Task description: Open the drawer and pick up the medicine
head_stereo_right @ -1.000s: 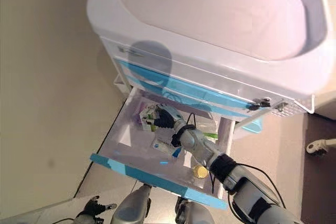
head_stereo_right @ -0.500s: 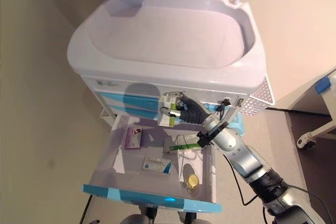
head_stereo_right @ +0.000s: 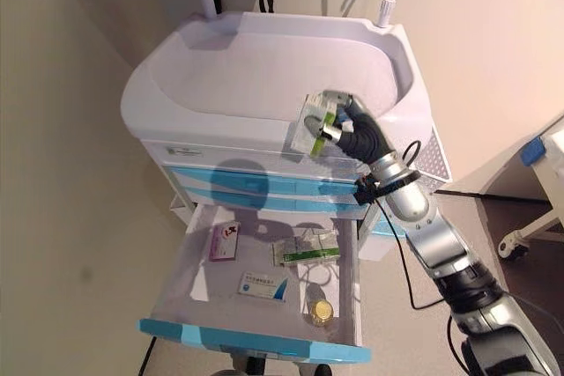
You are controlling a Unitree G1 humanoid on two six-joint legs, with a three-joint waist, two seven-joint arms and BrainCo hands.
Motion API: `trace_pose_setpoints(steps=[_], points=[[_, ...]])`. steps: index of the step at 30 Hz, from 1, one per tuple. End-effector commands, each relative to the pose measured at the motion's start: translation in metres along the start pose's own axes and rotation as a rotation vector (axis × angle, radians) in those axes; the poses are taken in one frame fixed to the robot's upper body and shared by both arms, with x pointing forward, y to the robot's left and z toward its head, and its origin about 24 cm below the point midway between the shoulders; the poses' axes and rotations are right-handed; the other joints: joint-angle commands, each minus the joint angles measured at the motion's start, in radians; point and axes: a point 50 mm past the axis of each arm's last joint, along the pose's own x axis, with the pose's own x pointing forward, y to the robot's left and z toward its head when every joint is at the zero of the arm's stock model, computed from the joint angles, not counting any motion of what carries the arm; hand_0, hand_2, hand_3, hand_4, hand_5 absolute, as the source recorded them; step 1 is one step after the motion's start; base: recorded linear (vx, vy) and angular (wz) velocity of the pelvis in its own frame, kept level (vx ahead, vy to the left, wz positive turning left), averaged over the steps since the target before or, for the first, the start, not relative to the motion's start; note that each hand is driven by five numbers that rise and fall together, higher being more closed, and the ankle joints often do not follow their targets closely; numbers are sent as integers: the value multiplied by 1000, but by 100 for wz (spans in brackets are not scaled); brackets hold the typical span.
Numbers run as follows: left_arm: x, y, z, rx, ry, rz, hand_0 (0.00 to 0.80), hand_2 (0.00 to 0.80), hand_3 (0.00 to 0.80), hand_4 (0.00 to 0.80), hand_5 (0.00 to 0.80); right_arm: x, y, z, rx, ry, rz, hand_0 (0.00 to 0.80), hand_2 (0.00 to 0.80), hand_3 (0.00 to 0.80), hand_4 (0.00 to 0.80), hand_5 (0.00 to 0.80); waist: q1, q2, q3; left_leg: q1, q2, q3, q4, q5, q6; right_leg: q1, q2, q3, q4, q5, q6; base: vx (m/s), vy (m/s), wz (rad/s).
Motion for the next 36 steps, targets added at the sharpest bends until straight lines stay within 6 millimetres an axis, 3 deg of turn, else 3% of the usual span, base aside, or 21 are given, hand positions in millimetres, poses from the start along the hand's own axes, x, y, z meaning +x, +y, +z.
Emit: trace_pose_setpoints(steps=[1,7,14,19,29,36], points=[[1,4,-1,23,31,11,0,0,0,0,0,20,-18,14,25,-88,-148,800,800,800,800,800,43,-43,-18,3,-64,-18,39,-80,45,-33,-42,-18,11,59,72,19,-15,10],[1,6,-3,29,35,17,0,0,0,0,0,47,-33,-4,-66,3,-243,800,800,800,800,800,69,-53,-9,-3,-65,-38,35,-73,45,-29,-45,-39,8,59,72,3,-9,12],[1,13,-6,20,36,39,0,0,0,0,0,71,-70,-20,-252,117,-343,800,800,800,800,800,102,-68,6,-19,-76,-71,40,-65,45,-28,-50,-69,10,59,75,-3,-1,15],[2,19,-7,11,36,55,0,0,0,0,0,76,-101,-31,-351,215,-423,800,800,800,800,800,133,-78,14,-37,-87,-105,42,-58,42,-28,-58,-106,9,59,78,11,-2,20],[3,23,1,28,9,54,0,0,0,0,0,72,-133,-42,-543,342,-397,800,800,800,800,800,160,-88,24,-71,-102,-160,44,-41,34,-33,-68,-161,6,60,82,7,-1,20],[3,23,5,35,-3,45,0,0,0,0,0,76,-131,-42,-605,358,-319,800,800,800,800,800,159,-95,28,-78,-105,-172,41,-36,32,-36,-70,-171,6,61,82,5,-1,14]])
